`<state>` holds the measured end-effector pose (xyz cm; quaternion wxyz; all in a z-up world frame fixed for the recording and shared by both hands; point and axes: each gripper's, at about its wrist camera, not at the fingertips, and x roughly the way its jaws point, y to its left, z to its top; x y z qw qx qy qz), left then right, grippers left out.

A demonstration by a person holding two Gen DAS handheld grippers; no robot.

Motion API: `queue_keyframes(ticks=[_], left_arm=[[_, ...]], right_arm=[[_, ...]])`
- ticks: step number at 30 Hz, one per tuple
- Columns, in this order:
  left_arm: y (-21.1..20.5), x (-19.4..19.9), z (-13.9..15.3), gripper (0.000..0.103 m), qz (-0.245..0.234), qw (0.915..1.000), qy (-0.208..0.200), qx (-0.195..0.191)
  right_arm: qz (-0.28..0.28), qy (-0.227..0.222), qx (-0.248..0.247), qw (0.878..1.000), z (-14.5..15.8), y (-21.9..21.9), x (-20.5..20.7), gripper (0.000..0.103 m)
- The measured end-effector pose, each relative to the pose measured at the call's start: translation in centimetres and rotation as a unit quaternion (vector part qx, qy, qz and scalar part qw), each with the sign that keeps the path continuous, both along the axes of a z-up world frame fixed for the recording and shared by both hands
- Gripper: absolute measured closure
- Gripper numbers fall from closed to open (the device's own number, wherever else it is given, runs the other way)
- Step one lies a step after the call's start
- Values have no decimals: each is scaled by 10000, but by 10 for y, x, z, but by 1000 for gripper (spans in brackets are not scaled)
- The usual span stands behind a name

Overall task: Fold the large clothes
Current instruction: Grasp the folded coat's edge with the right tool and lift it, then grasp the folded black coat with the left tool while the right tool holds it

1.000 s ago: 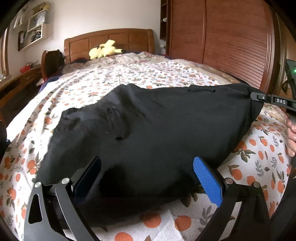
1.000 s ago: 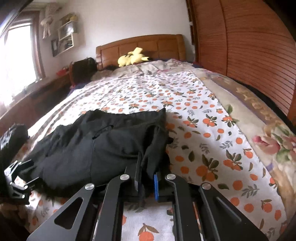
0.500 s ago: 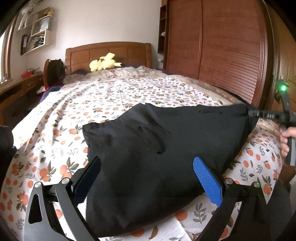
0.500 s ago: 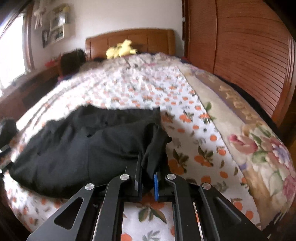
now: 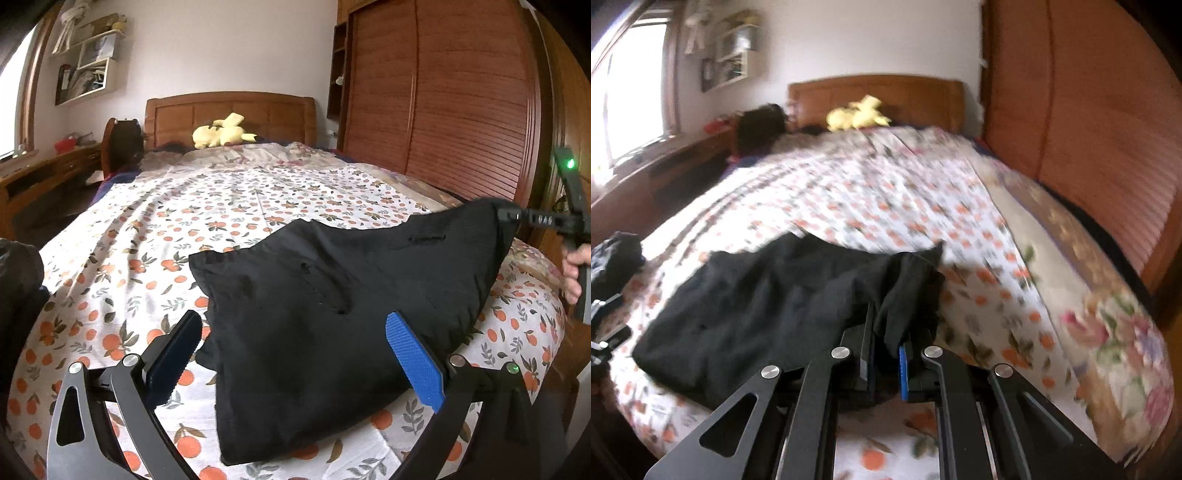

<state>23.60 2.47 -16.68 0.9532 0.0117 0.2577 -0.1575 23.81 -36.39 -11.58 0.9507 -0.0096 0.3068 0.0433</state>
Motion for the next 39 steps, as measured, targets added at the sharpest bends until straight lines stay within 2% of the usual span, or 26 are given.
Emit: queue_keyframes(ticks=[6, 11, 15, 20, 22, 26, 30, 32, 36, 39], left_arm=[[15, -6, 2, 3, 118, 9999, -33, -33], [34, -10, 3, 3, 271, 9996, -39, -85], [52, -14, 3, 3, 421, 9990, -41, -134], [74, -19, 1, 3, 586, 9982, -6, -139], [81, -19, 1, 3, 634, 9979, -2, -149], [90, -19, 3, 3, 704, 9973, -2, -199], [93, -19, 5, 3, 743, 9970, -17, -233], [93, -18, 8, 3, 740, 9969, -47, -260], [87, -19, 10, 3, 693, 9972, -81, -285], [80, -19, 11, 3, 627, 9976, -100, -272]], right_arm=[[746, -356, -195, 9964, 35, 69, 0, 96], [1491, -490, -234, 9873, 48, 138, -3, 96], [2134, -381, -261, 9759, 36, 196, -6, 97], [2597, 77, -362, 9650, -5, 249, -6, 97], [2664, 226, -372, 9629, -18, 259, -5, 96], [2678, 335, -288, 9625, -22, 261, -7, 90], [2636, 257, -116, 9642, -6, 256, -13, 82], [2608, 142, -130, 9652, 5, 254, -16, 73], [2515, -124, -141, 9677, 28, 240, -23, 72], [2352, -223, -272, 9713, 34, 226, -23, 72]])
